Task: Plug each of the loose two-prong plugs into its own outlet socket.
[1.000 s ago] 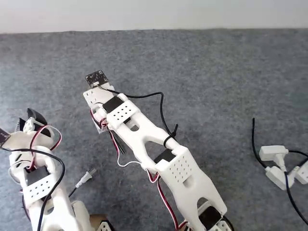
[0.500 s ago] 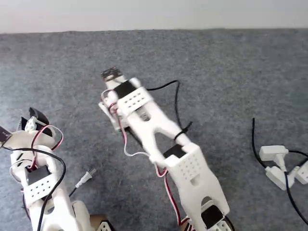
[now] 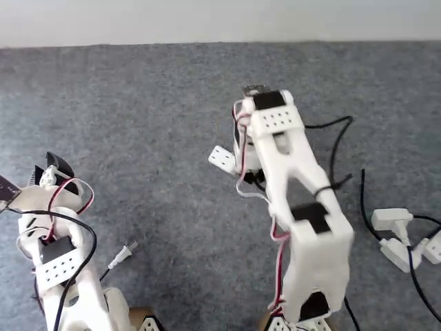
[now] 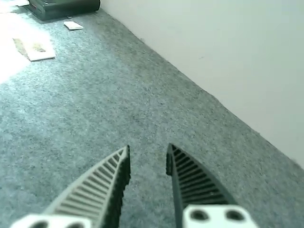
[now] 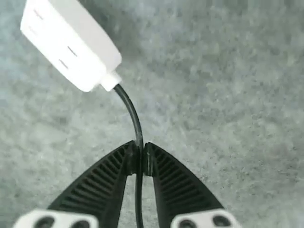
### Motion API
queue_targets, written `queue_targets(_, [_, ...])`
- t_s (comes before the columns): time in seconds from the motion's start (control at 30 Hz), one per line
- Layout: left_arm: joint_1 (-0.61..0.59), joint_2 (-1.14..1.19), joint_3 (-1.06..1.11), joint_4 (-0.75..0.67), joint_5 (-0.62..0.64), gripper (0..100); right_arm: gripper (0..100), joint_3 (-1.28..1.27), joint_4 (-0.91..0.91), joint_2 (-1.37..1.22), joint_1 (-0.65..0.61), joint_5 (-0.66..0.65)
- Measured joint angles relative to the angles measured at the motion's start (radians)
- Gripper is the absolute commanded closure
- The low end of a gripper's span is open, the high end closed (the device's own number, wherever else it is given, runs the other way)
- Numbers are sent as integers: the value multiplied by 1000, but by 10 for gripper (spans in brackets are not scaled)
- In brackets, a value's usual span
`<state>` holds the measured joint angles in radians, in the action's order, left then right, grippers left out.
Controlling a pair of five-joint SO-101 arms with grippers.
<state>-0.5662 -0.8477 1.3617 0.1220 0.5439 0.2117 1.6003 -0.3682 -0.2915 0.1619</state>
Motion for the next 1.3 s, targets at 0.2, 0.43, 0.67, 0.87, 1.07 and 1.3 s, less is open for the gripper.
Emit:
queue_targets(0.2, [-5, 0, 0, 0, 0, 877, 991, -555, -331, 488, 2, -46])
queue_targets(0.43, [-5, 0, 0, 0, 0, 877, 989, -867, -546, 735, -46, -51])
queue_targets(0.67, [-5, 0, 0, 0, 0, 877, 989, -875, -555, 646, -133, -38])
queue_targets(0.87, [12, 0, 0, 0, 0, 877, 990, -870, -522, 454, -135, -35])
queue_targets(1.07, [11, 0, 0, 0, 0, 877, 990, -870, -522, 397, -172, -35])
queue_targets(1.3, [11, 0, 0, 0, 0, 877, 987, -870, -522, 428, -308, -35])
